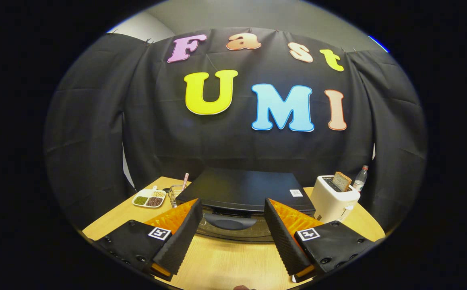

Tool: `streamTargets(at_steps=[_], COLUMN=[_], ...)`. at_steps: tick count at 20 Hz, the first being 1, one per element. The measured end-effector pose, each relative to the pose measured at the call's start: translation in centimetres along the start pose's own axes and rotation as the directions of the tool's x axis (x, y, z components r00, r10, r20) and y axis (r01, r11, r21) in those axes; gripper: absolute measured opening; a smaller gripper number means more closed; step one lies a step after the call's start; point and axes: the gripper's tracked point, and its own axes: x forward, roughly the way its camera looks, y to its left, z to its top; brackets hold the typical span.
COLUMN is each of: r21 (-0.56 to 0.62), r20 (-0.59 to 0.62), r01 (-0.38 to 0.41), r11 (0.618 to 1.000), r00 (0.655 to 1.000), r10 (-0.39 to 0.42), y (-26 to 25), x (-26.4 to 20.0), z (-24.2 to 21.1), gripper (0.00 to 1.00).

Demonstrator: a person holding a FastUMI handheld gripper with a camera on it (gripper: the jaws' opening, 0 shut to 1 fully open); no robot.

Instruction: Open the toaster oven, put the food inside, and close the toaster oven door.

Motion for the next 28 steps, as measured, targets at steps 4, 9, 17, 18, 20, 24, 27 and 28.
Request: streamTargets(at_steps=[4, 9, 17, 18, 20, 24, 27, 28], r21=[0.006, 0.029, 0.054, 0.054, 0.039, 0.029, 0.026, 0.028], r20=[-0.033, -0.105, -0.134, -0.149, -0.187, -0.18, -0.19, -0.2], r01=[0.014, 0.062, 0.108, 0.115, 0.126, 0.114, 0.126, 0.126], r11=[1.0, 0.998, 0.993, 0.992, 0.991, 0.993, 0.992, 0.992], r00=[0.999, 0.993, 0.986, 0.983, 0.975, 0.978, 0.975, 0.973], r10=[-0.013, -0.058, -0.1, -0.106, -0.116, -0.107, -0.119, -0.118], y=[0.3, 0.0, -0.7, -1.0, -1.8, -1.6, -1.6, -1.5], x=[1.5, 3.9, 8.5, 9.0, 10.1, 10.4, 10.6, 10.6], z=[-1.6, -4.2, -5.0, -5.4, -6.4, -6.4, -6.7, -6.7], gripper=[0.98, 0.98, 0.98, 0.98, 0.98, 0.98, 1.0, 1.0])
